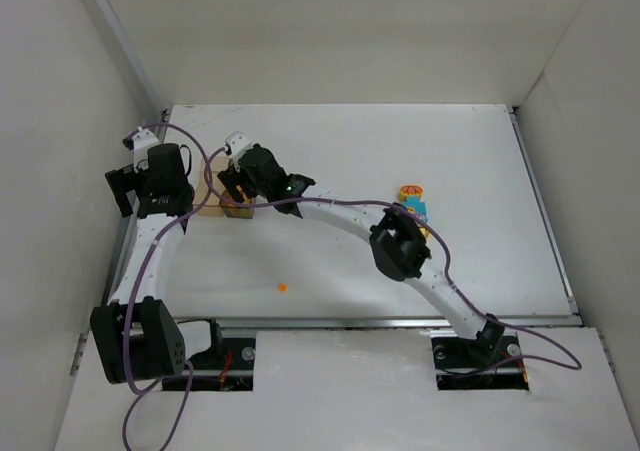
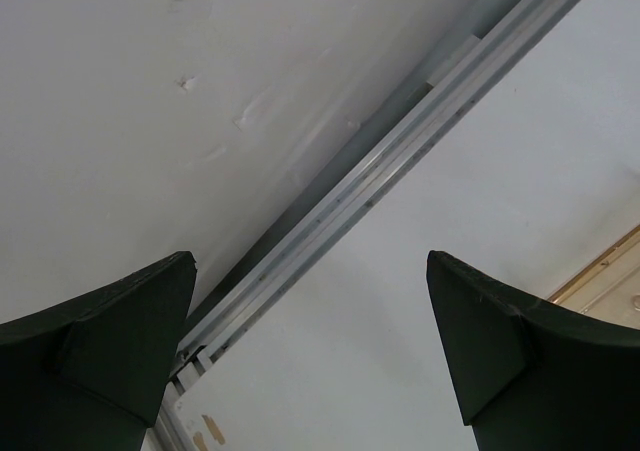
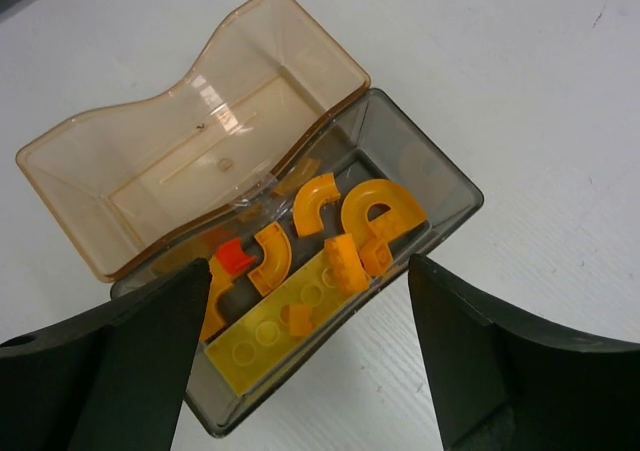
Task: Sort the legos into containers by color
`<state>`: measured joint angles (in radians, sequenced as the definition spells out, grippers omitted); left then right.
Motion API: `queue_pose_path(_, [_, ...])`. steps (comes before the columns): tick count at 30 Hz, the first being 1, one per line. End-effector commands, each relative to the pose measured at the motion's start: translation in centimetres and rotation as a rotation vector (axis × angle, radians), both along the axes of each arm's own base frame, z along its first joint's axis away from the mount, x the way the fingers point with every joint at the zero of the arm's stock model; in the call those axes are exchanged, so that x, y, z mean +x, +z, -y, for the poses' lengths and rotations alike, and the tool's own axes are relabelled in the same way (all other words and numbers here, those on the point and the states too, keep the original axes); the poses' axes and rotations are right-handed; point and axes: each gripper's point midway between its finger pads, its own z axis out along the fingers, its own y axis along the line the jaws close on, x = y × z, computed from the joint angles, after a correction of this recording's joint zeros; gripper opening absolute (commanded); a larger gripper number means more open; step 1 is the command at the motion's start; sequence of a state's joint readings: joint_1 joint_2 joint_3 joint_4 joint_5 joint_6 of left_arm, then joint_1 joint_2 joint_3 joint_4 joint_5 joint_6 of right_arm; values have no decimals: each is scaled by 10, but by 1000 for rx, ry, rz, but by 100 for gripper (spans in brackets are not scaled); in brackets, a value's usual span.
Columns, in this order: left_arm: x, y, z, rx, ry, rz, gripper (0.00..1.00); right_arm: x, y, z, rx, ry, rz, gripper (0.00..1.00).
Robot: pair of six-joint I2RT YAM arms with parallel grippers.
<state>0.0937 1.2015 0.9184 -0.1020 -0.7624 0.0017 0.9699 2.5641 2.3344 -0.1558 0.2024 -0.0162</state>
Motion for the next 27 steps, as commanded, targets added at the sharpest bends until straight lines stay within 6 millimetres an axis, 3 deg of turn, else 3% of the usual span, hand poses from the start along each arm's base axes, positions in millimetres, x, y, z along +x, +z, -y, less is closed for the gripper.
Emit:
queue_pose_path(1, [1,7,-3,6,12,41,100,-4,82,2,132,-6,76,85])
queue_pose_path(2, [-1,9,-3,6,12,44,100,-8,73,8,108,-6,60,85])
queue_pose_path(3, [-1,9,-3,6,12,44,100,-17,99,14,133,13,69,85])
queue_pose_path(4, [-2,12,-2,7,12,53,100,-24,101,20,122,27,56,85])
queue_pose_path(5, [-3,15,-2,8,12,62,100,-41,98,23,109,67,20,85])
queue_pose_path(6, [-3,15,-2,8,12,62,100,-56,95,42,73,75,-9,85])
queue_pose_path(7, [-4,15,-3,12,20,62,100,-73,88,48,56,81,-49,85])
queue_pose_path(9, [-6,19,-3,13,20,74,100,-115,56,75,-65,99,-137,85])
queue_pose_path(11, [-7,21,-5,10,20,84,100,-146,32,89,-129,112,-210,84])
queue_pose_path(13, [-7,21,-5,10,20,84,100,-193,3,105,-211,173,-293,82])
queue_pose_path(15, [-9,27,-5,3,10,106,100,-230,-11,108,-237,237,-354,81])
queue_pose_path(16, [-10,23,-5,2,10,97,100,-242,-27,118,-276,246,-373,81])
queue_pose_path(19, [-11,25,-6,-7,13,114,100,-259,-37,118,-292,283,-408,81])
queue_pose_path(27, [-17,32,-9,1,19,126,100,-250,-68,104,-395,272,-438,66])
